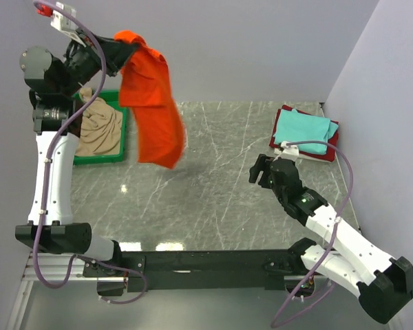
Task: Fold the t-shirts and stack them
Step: Move the tshirt to the center of the board, then flatten the tshirt out
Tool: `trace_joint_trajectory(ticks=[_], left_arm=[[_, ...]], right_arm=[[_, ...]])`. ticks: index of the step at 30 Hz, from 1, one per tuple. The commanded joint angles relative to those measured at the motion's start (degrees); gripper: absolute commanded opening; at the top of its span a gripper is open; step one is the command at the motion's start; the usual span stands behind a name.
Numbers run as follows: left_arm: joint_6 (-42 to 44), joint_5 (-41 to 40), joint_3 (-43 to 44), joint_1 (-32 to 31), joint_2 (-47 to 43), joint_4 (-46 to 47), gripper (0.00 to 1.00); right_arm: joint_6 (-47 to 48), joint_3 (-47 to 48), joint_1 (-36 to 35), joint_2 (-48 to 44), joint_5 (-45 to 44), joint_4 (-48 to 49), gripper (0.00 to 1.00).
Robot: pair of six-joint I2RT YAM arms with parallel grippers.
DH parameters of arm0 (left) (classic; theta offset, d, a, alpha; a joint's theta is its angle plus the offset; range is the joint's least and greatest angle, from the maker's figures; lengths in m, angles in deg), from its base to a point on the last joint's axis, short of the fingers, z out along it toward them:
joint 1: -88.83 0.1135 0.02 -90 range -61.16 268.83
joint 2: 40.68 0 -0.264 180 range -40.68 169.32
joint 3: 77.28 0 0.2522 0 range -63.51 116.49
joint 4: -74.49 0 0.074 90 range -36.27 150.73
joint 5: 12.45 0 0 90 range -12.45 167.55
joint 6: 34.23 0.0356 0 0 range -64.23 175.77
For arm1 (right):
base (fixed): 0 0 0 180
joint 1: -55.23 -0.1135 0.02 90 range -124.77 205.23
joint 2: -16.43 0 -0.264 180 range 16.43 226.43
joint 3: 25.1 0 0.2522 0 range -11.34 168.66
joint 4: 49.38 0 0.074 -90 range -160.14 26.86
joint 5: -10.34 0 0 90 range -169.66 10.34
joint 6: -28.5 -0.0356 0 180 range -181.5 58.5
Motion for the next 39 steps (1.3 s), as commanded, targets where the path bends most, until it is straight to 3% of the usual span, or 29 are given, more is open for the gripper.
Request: trace_joint_trajectory(ticks=[1,2,3,5,6,8,13,18,24,31,39], left_arm=[[-11.77,6.32,-7.8,0.21,-1.77,14.02,0.0],[-12.13,6.4,-9.84,-1.27,-1.77,13.33,0.0],[-10.39,6.32,-12.12,-1.72,-1.86,12.28,0.11],[-7.84,0.89,-18.8,-1.99,-1.42,3.29,0.44],[-4.26,-4.87,-22.3,-2.07,-0.2,-1.22,0.69],[-0.11,-13.49,-25.23,-2.25,1.3,-13.48,0.8],[6.85,-28.36,-38.4,-3.57,1.06,-21.65,0.8],[6.59,-30.33,-51.31,-4.36,-6.51,-19.46,0.8],[2.29,-29.19,-60.29,-7.6,-10.47,-15.77,0.76],[-1.06,-31.12,-61.72,-14.46,-7.58,-11.11,0.71],[-0.97,-34.29,-54.35,-20.88,4.09,-8.73,0.68]], right_arm=[[-1.72,0.93,0.28,-2.97,-2.11,-1.4,0.79],[-2.07,0.67,0.2,-3.41,-2.03,-1.58,0.79],[-2.34,-0.12,0.28,-4.29,-1.94,-1.76,0.79],[-3.13,-1.0,0.28,-5.08,-1.41,-2.02,0.79],[-2.96,-1.79,0.2,-5.52,-0.98,-2.11,0.79],[-2.87,-2.84,0.29,-5.35,0.69,-2.29,0.79],[-3.04,-4.69,0.02,-3.6,3.24,-2.29,0.79],[-5.41,-5.84,-0.15,0.18,5.35,-0.71,0.78],[-6.56,-3.03,-0.33,9.04,7.12,2.9,0.75],[-5.59,3.29,-0.68,20.65,10.62,3.51,0.69],[-6.03,8.57,-3.84,29.54,13.61,5.18,0.65]])
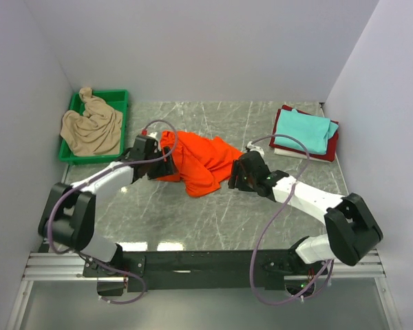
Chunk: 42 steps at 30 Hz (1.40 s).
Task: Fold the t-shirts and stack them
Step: Flatten the tshirt out
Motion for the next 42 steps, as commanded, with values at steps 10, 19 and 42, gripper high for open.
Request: trace_joint_trajectory(ticks=[10,19,42], left_arm=[[1.46,-4.9,12.06,-6.02,13.61,-0.29,0.57],[0.94,-8.77,13.21,-7.69,15.72,-3.9,0.54],[1.91,-14.66,13.73,-9.8,18.8,-6.27,0.3]], right_arm=[[-0.48,5.77,-2.28,10.43,8.96,7.9,0.59],[1.37,10.25,-2.45,17.82,14.51,9.48,0.5],[2.07,12.54,-2.54,21.95,18.12,9.39,0.25]])
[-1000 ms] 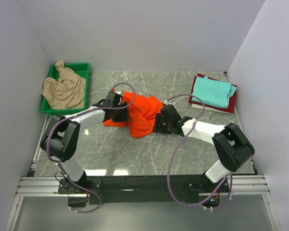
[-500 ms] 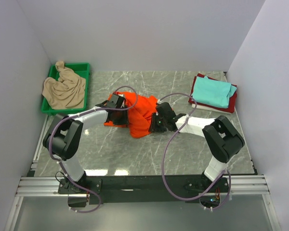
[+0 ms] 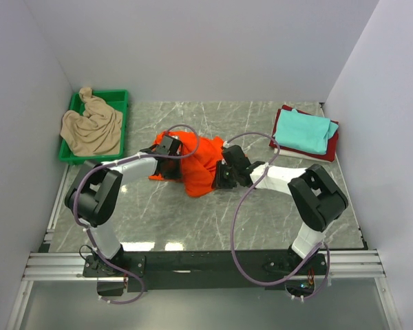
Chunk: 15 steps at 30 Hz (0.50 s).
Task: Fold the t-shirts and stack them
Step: Flatten the tshirt out
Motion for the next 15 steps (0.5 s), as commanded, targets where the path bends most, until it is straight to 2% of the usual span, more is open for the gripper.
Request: trace_joint_trajectory(ticks=[1,5,6,11,14,15], left_arm=[[1.07,-2.18,1.54,-0.4,0.85,-0.59,0.28],[0.64,-1.92,1.19,-0.49,1.29,-0.59,0.18],[0.55,-2.09,1.19,-0.49,1.12,-0.68,0.18],[0.55,-3.05,0.48,-0.49,-0.11,-0.68,0.16],[0.46,-4.37,0.13,-0.49,-1.42,-1.03,0.2],[0.46,-4.9,-0.04,-0.49,-1.95,-1.12,0.25]], right_arm=[[0.69,2.61,-0.42,1.3,0.63,1.13,0.24],[0.69,3.05,-0.42,1.83,1.6,0.87,0.13],[0.69,3.06,-0.51,2.0,1.69,0.78,0.07],[0.6,2.97,-0.51,1.39,1.16,0.17,0.01],[0.25,2.71,-0.51,0.51,-1.12,-0.53,0.0],[0.08,2.62,-0.33,0.25,-1.82,-1.32,0.0]])
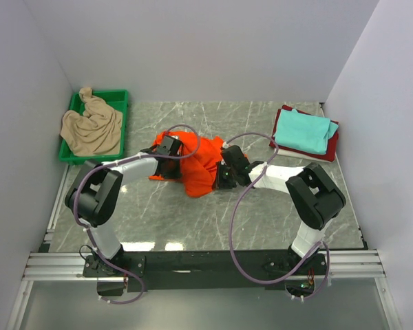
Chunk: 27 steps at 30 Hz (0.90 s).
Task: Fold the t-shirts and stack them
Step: Flatten the tshirt out
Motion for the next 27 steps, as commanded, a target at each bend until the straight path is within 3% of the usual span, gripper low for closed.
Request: trace_joint_trajectory(ticks=[1,5,15,20,27], left_arm=[[0.33,-3.79,-0.48,-0.23,-2.5,-1.36,0.35],[1.47,-7.39,-2.33,-0.14,-3.74,-1.53,0.46],[1.38,-7.84,-6.89,-0.14,-9.0,0.66,0.47],[2.09,-3.36,-8.04,-0.32,-9.11,3.74,0.43],[3.14,-5.11,-5.93,-2.6,-8.3,3.21,0.38]], right_arm=[[0.05,1.63,-0.25,-1.94,-4.0,-1.57,0.0],[-0.65,0.67,0.81,-3.87,-6.21,-3.59,0.0],[0.32,-1.09,1.78,-11.17,-12.98,-8.43,0.0],[-0.47,-1.88,1.78,-12.4,-12.64,-8.17,0.0],[-1.26,-3.73,1.78,-13.46,-11.93,-7.37,0.0]])
